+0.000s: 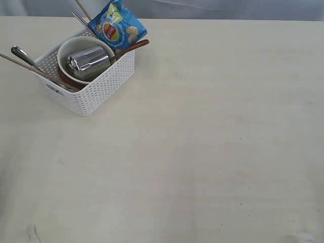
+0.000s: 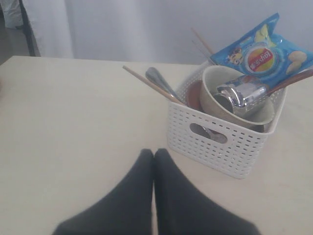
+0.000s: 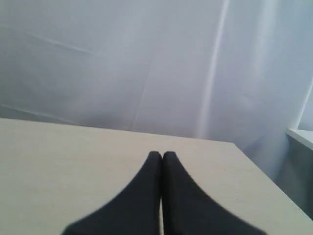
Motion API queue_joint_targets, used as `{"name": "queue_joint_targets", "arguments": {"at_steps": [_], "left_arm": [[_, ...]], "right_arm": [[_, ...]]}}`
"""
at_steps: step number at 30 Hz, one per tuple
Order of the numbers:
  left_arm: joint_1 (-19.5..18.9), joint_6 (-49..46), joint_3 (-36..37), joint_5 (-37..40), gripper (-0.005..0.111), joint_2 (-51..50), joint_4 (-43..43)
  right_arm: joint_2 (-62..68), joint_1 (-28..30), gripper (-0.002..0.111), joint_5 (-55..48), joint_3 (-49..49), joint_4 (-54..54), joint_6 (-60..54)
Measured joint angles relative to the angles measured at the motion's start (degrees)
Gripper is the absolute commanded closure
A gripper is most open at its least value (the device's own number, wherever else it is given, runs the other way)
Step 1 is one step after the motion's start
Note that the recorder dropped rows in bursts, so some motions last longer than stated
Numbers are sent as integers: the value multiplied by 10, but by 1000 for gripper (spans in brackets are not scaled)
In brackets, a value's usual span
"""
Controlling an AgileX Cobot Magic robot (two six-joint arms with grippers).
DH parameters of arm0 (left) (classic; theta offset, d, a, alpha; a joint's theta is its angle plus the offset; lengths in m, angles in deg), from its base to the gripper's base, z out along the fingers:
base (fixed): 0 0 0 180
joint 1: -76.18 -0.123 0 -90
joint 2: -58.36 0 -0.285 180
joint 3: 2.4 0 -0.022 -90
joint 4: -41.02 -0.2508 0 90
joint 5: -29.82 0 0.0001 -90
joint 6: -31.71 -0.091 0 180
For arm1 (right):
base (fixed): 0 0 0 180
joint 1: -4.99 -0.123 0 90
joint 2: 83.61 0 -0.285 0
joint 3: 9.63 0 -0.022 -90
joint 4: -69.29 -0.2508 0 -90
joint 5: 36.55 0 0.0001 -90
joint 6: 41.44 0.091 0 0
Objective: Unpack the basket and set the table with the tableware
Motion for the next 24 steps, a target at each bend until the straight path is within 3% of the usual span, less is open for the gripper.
{"name": "queue_joint_targets", "arguments": {"at_steps": [5, 10, 16, 21, 24], "left_arm": [[0, 0, 0, 0, 107, 0, 0], [0, 0, 0, 0, 107, 0, 0], [0, 0, 0, 0, 107, 0, 0], [0, 0, 0, 0, 107, 0, 0], [0, 0, 0, 0, 107, 0, 0]], "right_arm": [[0, 0, 109, 49, 0, 0, 74], [0, 0, 109, 115, 0, 0, 235], [1, 0, 109, 360, -3, 0, 365], [73, 0, 109, 386, -104, 16, 420], [156, 0, 109, 365, -192, 83, 443]]}}
